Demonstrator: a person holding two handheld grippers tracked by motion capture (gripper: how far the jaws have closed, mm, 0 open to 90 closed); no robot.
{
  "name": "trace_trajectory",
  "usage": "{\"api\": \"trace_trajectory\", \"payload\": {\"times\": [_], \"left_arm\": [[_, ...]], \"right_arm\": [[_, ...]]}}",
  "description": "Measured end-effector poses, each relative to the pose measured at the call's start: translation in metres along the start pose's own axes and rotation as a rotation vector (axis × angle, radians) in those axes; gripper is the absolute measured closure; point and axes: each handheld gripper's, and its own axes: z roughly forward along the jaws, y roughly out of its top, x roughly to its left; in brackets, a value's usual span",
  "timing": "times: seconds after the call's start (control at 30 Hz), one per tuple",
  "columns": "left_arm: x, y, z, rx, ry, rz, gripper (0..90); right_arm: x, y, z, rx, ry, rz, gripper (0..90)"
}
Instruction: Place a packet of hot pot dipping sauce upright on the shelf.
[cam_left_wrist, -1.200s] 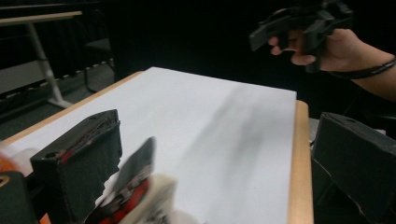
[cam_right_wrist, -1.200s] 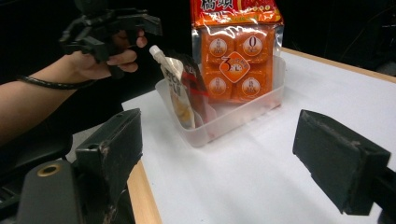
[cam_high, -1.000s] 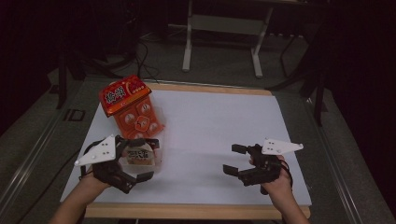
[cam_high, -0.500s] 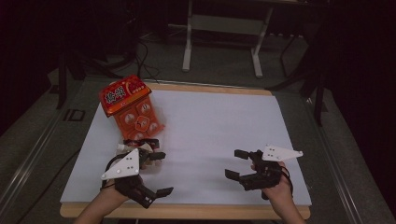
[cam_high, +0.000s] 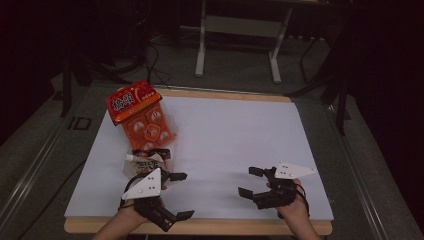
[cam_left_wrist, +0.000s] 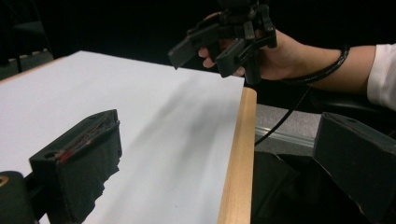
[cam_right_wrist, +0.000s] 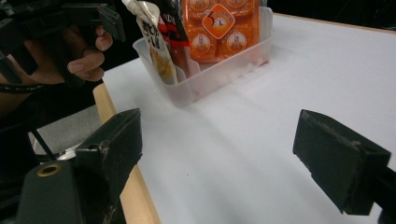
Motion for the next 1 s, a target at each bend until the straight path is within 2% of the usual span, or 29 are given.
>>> {"api": "trace_trajectory", "payload": {"times": [0.13,0.37,0.47,0.57,0.8,1.0], "left_arm": [[-0.001,-0.004,0.006,-0.006,-0.006,-0.003,1.5],[-0.004,-0.011,0.015,0.019,0.004,0.008,1.5],[-0.004,-0.012,0.017,0.020,-0.004,-0.003,1.5],[-0.004,-0.016,0.020,0.025,0.016,-0.008,1.5],[-0.003,-0.021,0.024,0.033,0.025,-0.011,1.5],[-0.003,-0.022,0.025,0.038,0.022,-0.014,1.5]], "right_arm": [[-0.002,-0.003,0.001,0.006,-0.013,-0.007,15.5],[-0.006,-0.009,0.003,0.019,-0.025,-0.010,15.4],[-0.007,-0.010,0.004,0.021,-0.030,-0.010,15.1],[-0.010,-0.013,0.005,0.031,-0.055,-0.023,15.0],[-0.016,-0.019,0.008,0.060,-0.101,-0.047,14.9],[-0.018,-0.021,0.008,0.064,-0.106,-0.058,14.9]]}}
